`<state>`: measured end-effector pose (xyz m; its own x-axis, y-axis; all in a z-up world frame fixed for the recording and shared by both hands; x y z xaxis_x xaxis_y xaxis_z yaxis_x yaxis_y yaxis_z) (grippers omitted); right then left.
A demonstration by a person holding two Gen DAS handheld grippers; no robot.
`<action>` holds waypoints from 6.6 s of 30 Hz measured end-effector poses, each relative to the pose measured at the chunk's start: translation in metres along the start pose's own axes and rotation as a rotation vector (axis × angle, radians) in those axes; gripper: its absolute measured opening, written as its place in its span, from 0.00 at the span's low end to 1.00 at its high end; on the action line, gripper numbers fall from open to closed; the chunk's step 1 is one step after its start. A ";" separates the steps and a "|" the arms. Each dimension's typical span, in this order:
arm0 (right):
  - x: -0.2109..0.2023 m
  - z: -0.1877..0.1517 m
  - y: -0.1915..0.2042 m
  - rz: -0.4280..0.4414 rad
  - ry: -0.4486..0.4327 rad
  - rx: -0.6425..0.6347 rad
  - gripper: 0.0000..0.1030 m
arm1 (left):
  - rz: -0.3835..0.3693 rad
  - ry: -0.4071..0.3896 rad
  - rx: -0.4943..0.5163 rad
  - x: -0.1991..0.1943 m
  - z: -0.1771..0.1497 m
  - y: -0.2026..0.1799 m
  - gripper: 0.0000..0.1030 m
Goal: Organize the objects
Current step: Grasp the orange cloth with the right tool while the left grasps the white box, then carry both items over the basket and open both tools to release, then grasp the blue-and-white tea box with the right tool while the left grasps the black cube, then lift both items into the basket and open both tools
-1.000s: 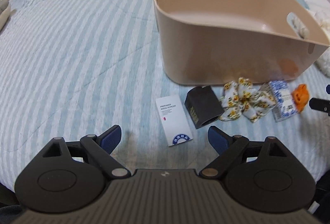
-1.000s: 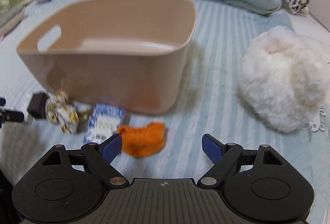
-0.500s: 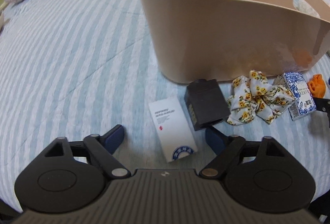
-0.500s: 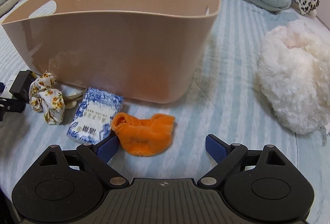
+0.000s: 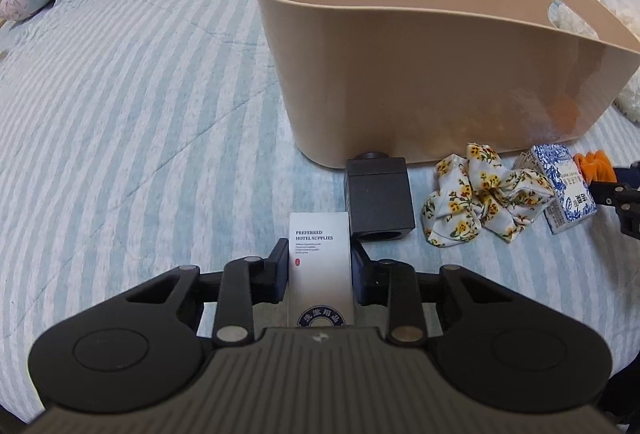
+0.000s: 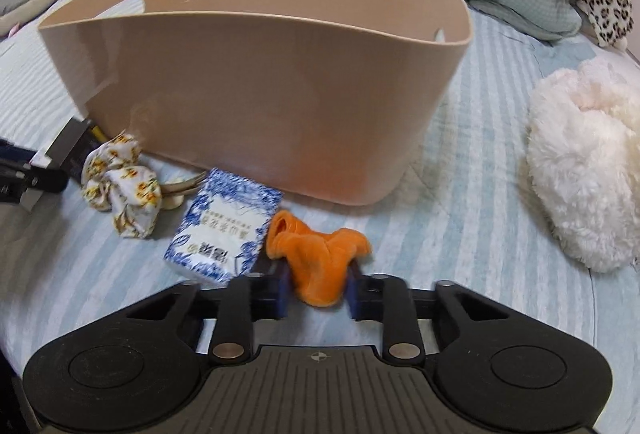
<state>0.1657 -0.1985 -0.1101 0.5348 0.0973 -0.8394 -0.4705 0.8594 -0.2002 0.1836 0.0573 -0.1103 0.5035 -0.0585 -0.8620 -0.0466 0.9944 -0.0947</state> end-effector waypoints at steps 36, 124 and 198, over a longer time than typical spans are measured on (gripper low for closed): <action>-0.102 0.089 -0.044 -0.160 -0.440 0.094 0.09 | -0.035 -0.334 0.007 -0.077 0.107 -0.070 0.31; 0.001 0.007 0.038 0.001 -0.088 0.211 0.76 | 0.031 -0.124 -0.093 0.013 -0.001 -0.040 0.66; -0.033 0.096 -0.034 -0.118 -0.226 0.141 0.54 | 0.076 -0.152 -0.009 -0.008 0.101 -0.088 0.35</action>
<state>0.2311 -0.1833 -0.0270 0.7303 0.0886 -0.6774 -0.3024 0.9310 -0.2042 0.2706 -0.0211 -0.0452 0.6228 0.0311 -0.7817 -0.0964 0.9947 -0.0372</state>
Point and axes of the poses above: each gripper's, at about its wrist camera, not at the fingertips, and x roughly the way its jaws point, y to its left, z to its top, the point moved 4 cm from there along x, roughly the way its jaws point, and after that the axes turned 13 degrees about -x, right-handed, at the moved point
